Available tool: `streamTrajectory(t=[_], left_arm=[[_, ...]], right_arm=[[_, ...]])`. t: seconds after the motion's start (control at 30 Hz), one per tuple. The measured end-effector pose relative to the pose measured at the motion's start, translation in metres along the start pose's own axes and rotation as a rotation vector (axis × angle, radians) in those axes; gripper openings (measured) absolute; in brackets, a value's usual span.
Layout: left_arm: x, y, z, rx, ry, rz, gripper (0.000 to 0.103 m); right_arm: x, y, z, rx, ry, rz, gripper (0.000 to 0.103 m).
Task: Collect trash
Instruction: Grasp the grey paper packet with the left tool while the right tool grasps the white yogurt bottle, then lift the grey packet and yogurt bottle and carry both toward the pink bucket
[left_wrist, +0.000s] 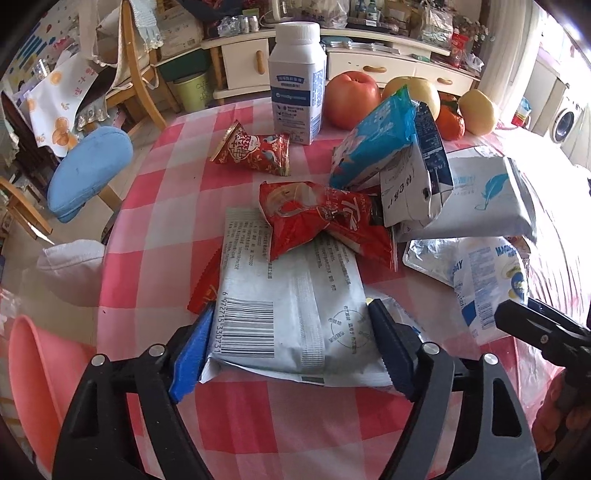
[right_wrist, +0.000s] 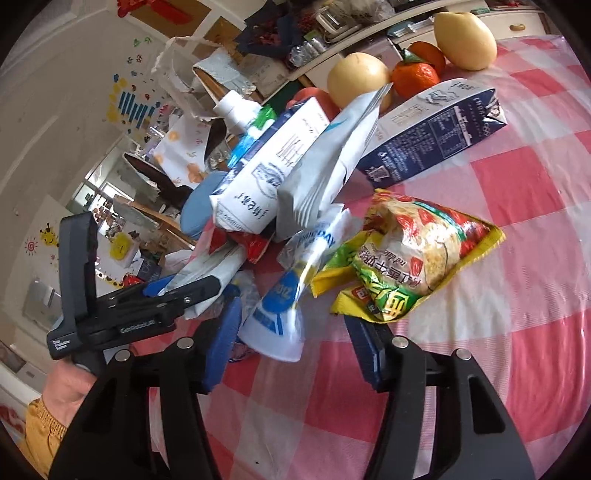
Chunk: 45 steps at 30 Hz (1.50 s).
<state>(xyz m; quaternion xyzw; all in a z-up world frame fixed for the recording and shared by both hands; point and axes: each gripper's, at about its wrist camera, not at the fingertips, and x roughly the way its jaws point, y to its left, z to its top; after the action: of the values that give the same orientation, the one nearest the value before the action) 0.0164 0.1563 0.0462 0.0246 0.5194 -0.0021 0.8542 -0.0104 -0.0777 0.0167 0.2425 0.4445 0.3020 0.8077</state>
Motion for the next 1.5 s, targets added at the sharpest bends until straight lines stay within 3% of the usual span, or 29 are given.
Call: streamTrajectory(t=[0.33, 0.43, 0.53, 0.67, 0.8, 0.93, 1.0, 1.27, 1.5], left_arm=[[-0.020, -0.004, -0.009, -0.064, -0.017, -0.080, 0.069], [-0.023, -0.013, -0.016, -0.037, 0.002, -0.106, 0.069], [-0.023, -0.021, -0.017, -0.005, 0.000, -0.073, 0.070], [-0.015, -0.026, -0.014, 0.021, 0.021, -0.028, 0.086], [-0.007, -0.035, -0.011, 0.073, 0.015, 0.023, 0.089], [0.000, -0.037, -0.010, 0.088, 0.005, 0.056, 0.089], [0.000, -0.036, -0.009, 0.078, 0.000, 0.049, 0.086], [-0.011, -0.025, -0.014, -0.006, -0.036, 0.003, 0.061], [-0.019, -0.021, -0.023, 0.009, -0.018, -0.039, 0.060]], right_arm=[[-0.005, -0.007, -0.002, 0.003, -0.001, -0.011, 0.056], [-0.004, -0.002, -0.003, -0.016, 0.006, -0.010, 0.055], [-0.002, 0.002, -0.003, -0.032, 0.011, -0.025, 0.055], [-0.001, -0.001, -0.002, -0.012, 0.017, -0.026, 0.063], [0.001, 0.001, 0.000, -0.017, 0.024, -0.019, 0.063], [0.005, 0.008, -0.002, -0.052, 0.038, -0.032, 0.046], [0.006, 0.010, -0.003, -0.057, 0.044, -0.021, 0.036], [0.000, 0.022, -0.006, -0.104, 0.048, -0.023, 0.035], [-0.010, 0.052, -0.022, -0.249, 0.047, -0.047, 0.034]])
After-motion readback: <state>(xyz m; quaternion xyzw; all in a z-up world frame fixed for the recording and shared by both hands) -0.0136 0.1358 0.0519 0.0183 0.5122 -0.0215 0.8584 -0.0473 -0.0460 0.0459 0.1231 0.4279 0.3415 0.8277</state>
